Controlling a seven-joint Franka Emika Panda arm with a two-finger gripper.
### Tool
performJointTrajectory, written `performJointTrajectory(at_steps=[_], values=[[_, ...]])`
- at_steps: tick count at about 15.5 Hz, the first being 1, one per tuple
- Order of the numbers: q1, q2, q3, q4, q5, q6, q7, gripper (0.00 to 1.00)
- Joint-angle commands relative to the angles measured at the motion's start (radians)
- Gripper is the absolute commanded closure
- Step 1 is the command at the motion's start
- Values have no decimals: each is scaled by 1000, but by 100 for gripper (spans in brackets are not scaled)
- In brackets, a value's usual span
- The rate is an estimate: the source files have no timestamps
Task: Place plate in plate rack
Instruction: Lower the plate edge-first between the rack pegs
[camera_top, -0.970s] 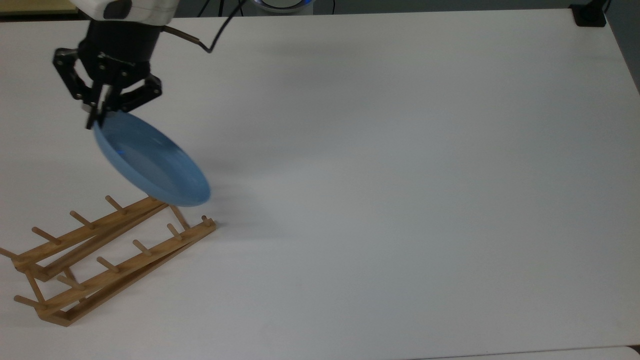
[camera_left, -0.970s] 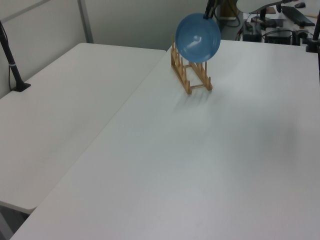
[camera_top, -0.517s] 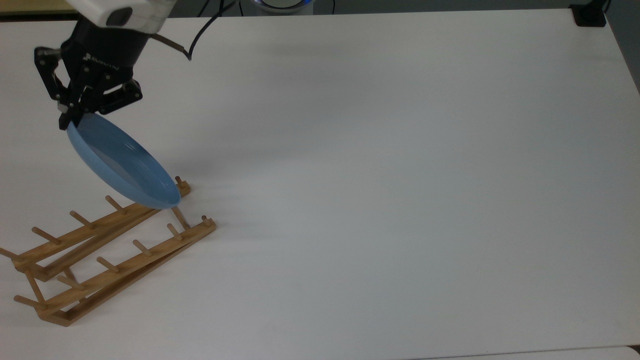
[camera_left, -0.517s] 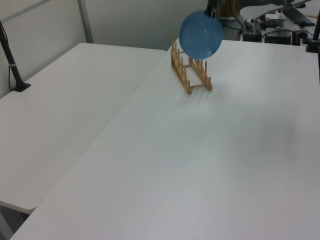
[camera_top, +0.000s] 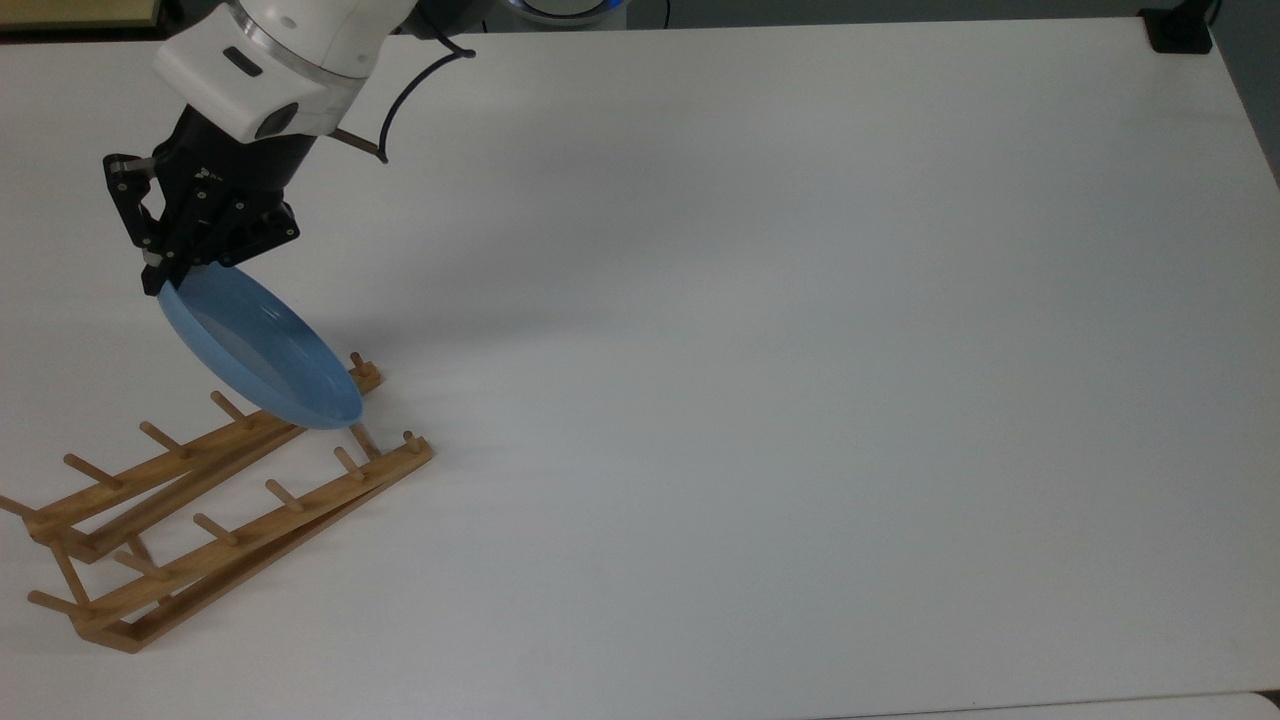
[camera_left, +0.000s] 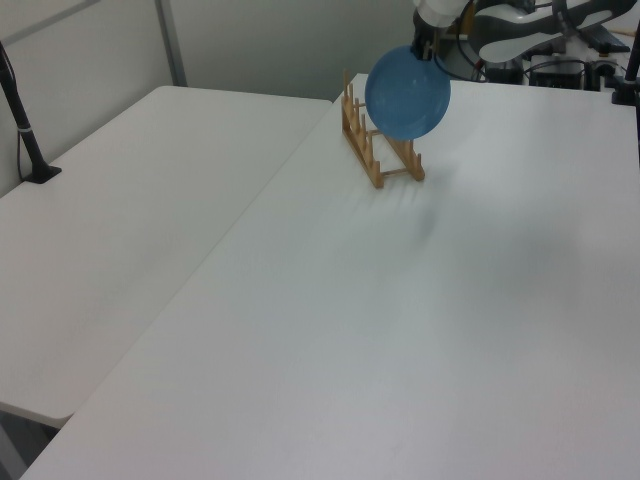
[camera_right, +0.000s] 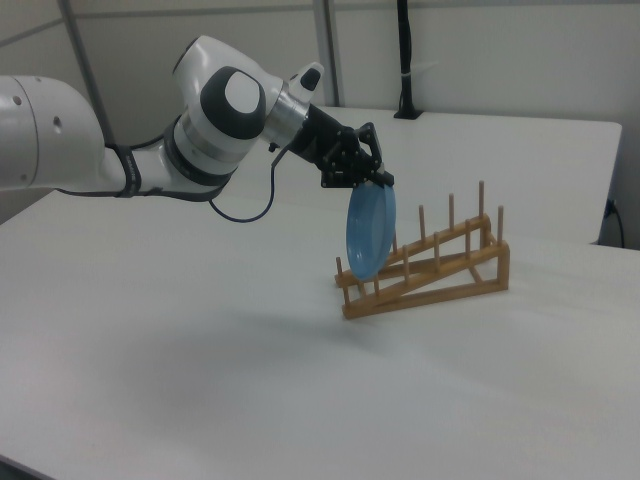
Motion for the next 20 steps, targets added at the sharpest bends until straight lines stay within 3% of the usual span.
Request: performJointTrajectory(at_steps=[1,6,10,16,20], values=[[5,-20,-5,-35,-88,30,65,100],[17,-21,5,-49,-169,26,122,100],[25,-15,27,-50,-214,13,168,100],[77,20,27,-50,-244,-31,217,100],[80,31,27,-49,-303,-31,281,100]])
